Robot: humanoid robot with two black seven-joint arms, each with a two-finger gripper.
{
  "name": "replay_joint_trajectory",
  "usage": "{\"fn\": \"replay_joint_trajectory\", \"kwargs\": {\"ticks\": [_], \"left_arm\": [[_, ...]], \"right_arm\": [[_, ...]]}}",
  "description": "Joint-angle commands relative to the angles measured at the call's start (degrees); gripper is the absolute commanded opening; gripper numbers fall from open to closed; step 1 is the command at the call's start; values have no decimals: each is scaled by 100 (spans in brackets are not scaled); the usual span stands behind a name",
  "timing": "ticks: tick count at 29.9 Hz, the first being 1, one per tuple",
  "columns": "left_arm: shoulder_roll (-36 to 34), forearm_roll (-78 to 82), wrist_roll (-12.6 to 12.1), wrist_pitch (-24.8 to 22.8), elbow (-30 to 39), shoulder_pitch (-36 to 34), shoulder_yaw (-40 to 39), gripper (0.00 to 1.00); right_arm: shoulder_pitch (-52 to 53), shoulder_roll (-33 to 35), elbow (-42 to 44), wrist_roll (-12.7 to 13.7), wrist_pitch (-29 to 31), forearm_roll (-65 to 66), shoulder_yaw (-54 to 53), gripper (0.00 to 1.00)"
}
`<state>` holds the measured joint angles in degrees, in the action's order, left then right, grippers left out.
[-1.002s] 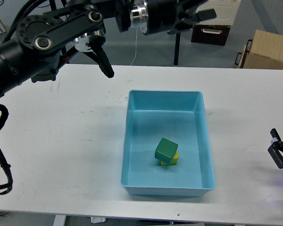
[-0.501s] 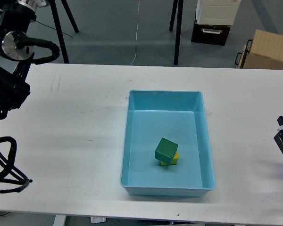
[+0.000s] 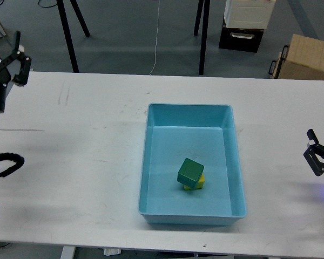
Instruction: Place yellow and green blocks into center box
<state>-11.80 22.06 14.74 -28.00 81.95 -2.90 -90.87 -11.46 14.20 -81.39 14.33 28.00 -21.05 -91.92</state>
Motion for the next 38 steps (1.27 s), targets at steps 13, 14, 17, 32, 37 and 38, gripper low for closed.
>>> {"fn": "replay_joint_trajectory", "kwargs": {"ticks": [13, 14, 17, 32, 37, 38], "left_arm": [[951, -1125, -349, 0, 1412, 3391, 982, 99], [960, -1125, -419, 0, 1403, 3409, 1088, 99], [969, -1116, -516, 0, 1403, 3418, 1466, 99], [969, -1116, -508, 0, 1403, 3392, 1590, 99], [960, -1116, -508, 0, 1412, 3375, 1590, 99], [960, -1116, -516, 0, 1412, 3366, 1581, 99]], "right_arm": [[-1147, -383, -843, 0, 0, 136, 87, 100], [-1244, -426, -887, 0, 0, 127, 52, 100], [-1517, -628, -957, 0, 0, 136, -1, 100], [-1948, -972, -1326, -9, 0, 136, -272, 100], [-1974, -945, -1335, 0, 0, 145, -335, 100], [-1992, -945, -1335, -9, 0, 145, -335, 100]]}}
